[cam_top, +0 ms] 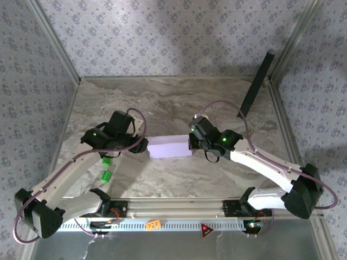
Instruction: Fold the paper box
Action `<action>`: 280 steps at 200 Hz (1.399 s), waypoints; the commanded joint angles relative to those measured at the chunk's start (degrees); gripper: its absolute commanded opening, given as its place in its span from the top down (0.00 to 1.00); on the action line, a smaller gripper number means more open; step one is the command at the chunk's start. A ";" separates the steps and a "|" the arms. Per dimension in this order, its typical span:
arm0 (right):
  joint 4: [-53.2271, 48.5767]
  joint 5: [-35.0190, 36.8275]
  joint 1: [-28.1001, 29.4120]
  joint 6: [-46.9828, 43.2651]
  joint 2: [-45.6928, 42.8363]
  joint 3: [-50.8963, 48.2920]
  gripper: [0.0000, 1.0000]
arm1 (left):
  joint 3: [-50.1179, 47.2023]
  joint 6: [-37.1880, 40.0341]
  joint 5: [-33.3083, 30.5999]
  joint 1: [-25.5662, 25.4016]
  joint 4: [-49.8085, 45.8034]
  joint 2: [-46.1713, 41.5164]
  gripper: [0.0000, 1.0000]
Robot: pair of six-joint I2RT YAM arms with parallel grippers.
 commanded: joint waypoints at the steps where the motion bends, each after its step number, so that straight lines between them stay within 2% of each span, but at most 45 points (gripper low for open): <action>1: -2.97 -1.02 -0.32 -0.63 0.56 1.44 1.00 | 0.01 -1.52 2.03 0.62 0.71 1.94 0.52; 33: -3.59 -1.66 -0.52 -0.72 0.49 1.57 1.00 | 1.60 -2.64 3.32 1.26 0.20 5.30 0.67; 80: -4.08 -3.05 -0.89 -0.81 0.45 1.76 1.00 | 3.25 -3.69 5.40 1.57 0.18 6.74 0.77; 93: -4.36 -3.25 -1.05 -1.04 0.44 1.92 1.00 | 3.77 -3.86 5.29 1.65 -0.42 7.05 0.76; 138: -4.66 -3.32 -1.41 -1.04 0.17 1.84 1.00 | 5.57 -4.17 -0.83 1.83 -3.77 6.87 0.61; 156: -4.44 -3.28 -1.50 -0.99 0.24 1.81 1.00 | 5.97 -3.85 -1.24 2.20 -3.71 6.84 0.56; 178: -4.45 -3.37 -1.56 -0.95 0.27 1.84 1.00 | 6.48 -3.39 -0.28 2.51 -3.60 8.09 0.55; 249: -4.64 -3.77 -1.64 -1.33 0.57 2.49 1.00 | 7.14 -3.21 6.35 2.55 -1.58 10.24 0.82; 280: -5.07 -4.02 -1.61 -1.82 1.37 3.41 1.00 | 7.42 -3.90 10.14 2.79 0.05 10.08 0.87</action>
